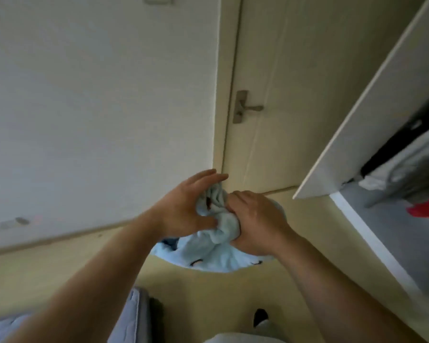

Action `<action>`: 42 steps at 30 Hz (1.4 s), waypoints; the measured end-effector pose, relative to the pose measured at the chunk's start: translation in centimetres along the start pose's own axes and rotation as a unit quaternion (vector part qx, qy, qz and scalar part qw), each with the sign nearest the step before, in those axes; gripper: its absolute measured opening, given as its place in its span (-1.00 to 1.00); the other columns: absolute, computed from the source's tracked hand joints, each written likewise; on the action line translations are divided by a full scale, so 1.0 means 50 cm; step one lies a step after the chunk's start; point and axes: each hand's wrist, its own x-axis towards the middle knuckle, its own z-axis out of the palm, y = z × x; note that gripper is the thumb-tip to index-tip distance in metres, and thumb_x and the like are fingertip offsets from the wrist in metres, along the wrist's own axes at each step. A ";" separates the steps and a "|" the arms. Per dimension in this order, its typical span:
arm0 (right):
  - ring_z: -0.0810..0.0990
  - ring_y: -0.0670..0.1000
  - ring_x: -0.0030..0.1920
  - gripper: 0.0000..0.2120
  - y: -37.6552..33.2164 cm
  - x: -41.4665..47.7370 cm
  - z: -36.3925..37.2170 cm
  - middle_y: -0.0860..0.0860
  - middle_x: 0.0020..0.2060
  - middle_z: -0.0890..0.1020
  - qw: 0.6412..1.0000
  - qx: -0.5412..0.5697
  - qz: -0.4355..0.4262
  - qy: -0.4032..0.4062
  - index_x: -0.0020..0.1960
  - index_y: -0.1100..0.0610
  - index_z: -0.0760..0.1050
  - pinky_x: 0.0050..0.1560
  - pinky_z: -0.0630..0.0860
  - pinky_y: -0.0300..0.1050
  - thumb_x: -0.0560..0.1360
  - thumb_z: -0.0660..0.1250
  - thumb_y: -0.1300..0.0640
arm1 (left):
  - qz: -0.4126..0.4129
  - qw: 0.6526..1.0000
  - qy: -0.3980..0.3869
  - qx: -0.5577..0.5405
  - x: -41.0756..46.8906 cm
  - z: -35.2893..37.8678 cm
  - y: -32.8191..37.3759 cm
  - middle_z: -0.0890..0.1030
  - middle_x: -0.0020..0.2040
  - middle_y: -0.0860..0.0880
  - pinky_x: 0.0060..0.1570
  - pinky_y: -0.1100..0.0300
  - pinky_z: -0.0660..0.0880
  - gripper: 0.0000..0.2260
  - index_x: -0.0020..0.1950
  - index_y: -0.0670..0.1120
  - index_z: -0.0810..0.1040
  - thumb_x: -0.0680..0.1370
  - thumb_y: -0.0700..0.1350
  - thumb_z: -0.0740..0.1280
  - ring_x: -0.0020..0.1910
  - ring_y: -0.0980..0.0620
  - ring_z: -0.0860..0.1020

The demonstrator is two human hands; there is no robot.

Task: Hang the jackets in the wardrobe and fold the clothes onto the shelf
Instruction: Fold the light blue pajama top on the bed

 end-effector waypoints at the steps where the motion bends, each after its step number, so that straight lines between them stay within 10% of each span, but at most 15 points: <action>1: 0.51 0.02 -0.29 -0.73 0.035 -0.026 -0.027 -0.06 -0.27 0.52 0.999 -0.017 0.025 0.019 -0.10 -0.02 0.31 -0.33 0.42 -0.09 0.36 0.33 -0.12 | 0.025 0.999 -0.026 0.035 0.047 0.024 0.032 0.11 0.57 0.18 0.43 0.06 0.32 -0.12 0.49 0.41 0.11 0.27 0.20 0.49 0.51 0.14 0.22; 9: 0.49 -0.06 -0.34 -0.77 0.316 -0.256 -0.278 -0.11 -0.33 0.49 0.960 -0.144 0.215 0.109 -0.17 -0.01 0.35 -0.32 0.43 -0.16 0.36 0.33 -0.11 | 0.239 0.948 -0.133 0.163 0.411 0.250 0.322 -0.25 0.54 0.28 0.40 0.09 0.04 0.26 0.47 0.48 -0.30 0.01 0.44 0.48 0.56 0.04 -0.04; 15: 0.49 -0.09 -0.32 -0.75 0.504 -0.381 -0.489 -0.13 -0.30 0.50 0.928 -0.214 0.281 0.119 -0.15 -0.04 0.34 -0.29 0.49 -0.13 0.36 0.32 -0.16 | 0.355 0.913 -0.113 0.165 0.649 0.394 0.556 -0.21 0.63 0.06 0.45 0.07 0.23 0.28 0.48 0.36 -0.41 0.18 0.28 0.58 0.53 -0.01 0.21; 24: 0.57 0.02 -0.24 -0.75 0.758 -0.396 -0.708 -0.03 -0.21 0.60 0.857 -0.397 0.247 0.218 -0.02 0.00 0.36 -0.16 0.55 -0.04 0.38 0.34 -0.03 | 0.500 0.857 -0.010 0.123 0.977 0.445 0.823 0.57 0.24 -0.12 0.14 -0.05 0.55 -0.44 0.37 -0.05 0.49 0.38 -0.07 0.51 0.17 -0.12 0.58; 29: 0.54 0.09 -0.13 -0.67 0.866 -0.335 -0.818 0.03 -0.13 0.58 0.802 -0.454 0.295 0.254 0.00 0.05 0.38 0.06 0.53 0.11 0.34 0.40 -0.04 | 0.561 0.815 0.069 0.128 1.163 0.399 0.925 0.55 0.24 -0.12 0.19 -0.06 0.48 -0.51 0.32 -0.10 0.54 0.39 -0.13 0.46 0.20 -0.19 0.52; 36: 0.11 0.20 0.57 0.17 0.968 -0.309 -0.914 0.14 0.54 0.20 0.702 -0.494 0.455 0.239 0.62 -0.03 -0.02 0.46 0.06 0.41 0.21 0.48 -0.38 | 0.653 0.744 0.133 0.041 1.368 0.325 1.064 0.62 0.10 -0.25 -0.05 -0.22 0.54 -0.44 0.22 -0.25 0.62 0.22 -0.40 0.51 -0.01 -0.30 0.59; 42: 0.17 0.31 0.51 0.20 1.052 -0.335 -0.980 0.20 0.57 -0.02 0.681 -0.385 0.506 0.363 0.59 -0.19 -0.24 0.28 0.46 0.36 0.24 0.50 -0.31 | 0.718 0.674 0.175 0.000 1.520 0.351 1.156 0.60 0.11 -0.29 0.00 -0.20 0.53 -0.59 0.20 -0.30 0.59 0.36 -0.28 0.43 -0.01 -0.30 0.59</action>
